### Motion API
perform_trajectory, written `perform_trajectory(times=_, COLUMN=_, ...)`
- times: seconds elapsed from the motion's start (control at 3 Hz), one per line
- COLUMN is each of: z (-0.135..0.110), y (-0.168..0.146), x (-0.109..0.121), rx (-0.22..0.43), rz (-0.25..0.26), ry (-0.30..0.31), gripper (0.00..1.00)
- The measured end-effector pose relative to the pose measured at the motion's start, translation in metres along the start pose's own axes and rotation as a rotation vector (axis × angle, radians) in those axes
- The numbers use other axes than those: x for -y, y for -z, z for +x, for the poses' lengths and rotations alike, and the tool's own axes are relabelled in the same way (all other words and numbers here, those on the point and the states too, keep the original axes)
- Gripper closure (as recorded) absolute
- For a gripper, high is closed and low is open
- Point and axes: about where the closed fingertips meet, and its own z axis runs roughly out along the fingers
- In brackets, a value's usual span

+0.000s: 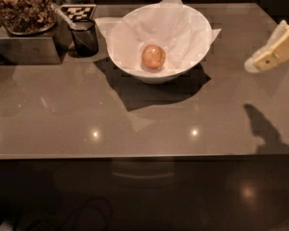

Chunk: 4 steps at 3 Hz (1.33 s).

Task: Pick apple from white bowl

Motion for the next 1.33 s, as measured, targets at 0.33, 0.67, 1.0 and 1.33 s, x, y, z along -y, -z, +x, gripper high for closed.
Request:
perform_trajectory(times=0.33, z=-0.024, y=-0.010, x=0.044, rx=0.119, rz=0.049, ry=-0.022, gripper=0.00)
perform_trajectory(times=0.67, z=-0.032, y=-0.005, x=0.049, rx=0.131, rz=0.060, ry=-0.010, gripper=0.19)
perform_trajectory(times=1.0, z=-0.032, y=-0.005, x=0.049, rx=0.131, rz=0.060, ry=-0.010, gripper=0.42)
perform_trajectory(times=1.33, z=-0.034, y=-0.035, x=0.049, rx=0.184, rz=0.022, ry=-0.031, gripper=0.52)
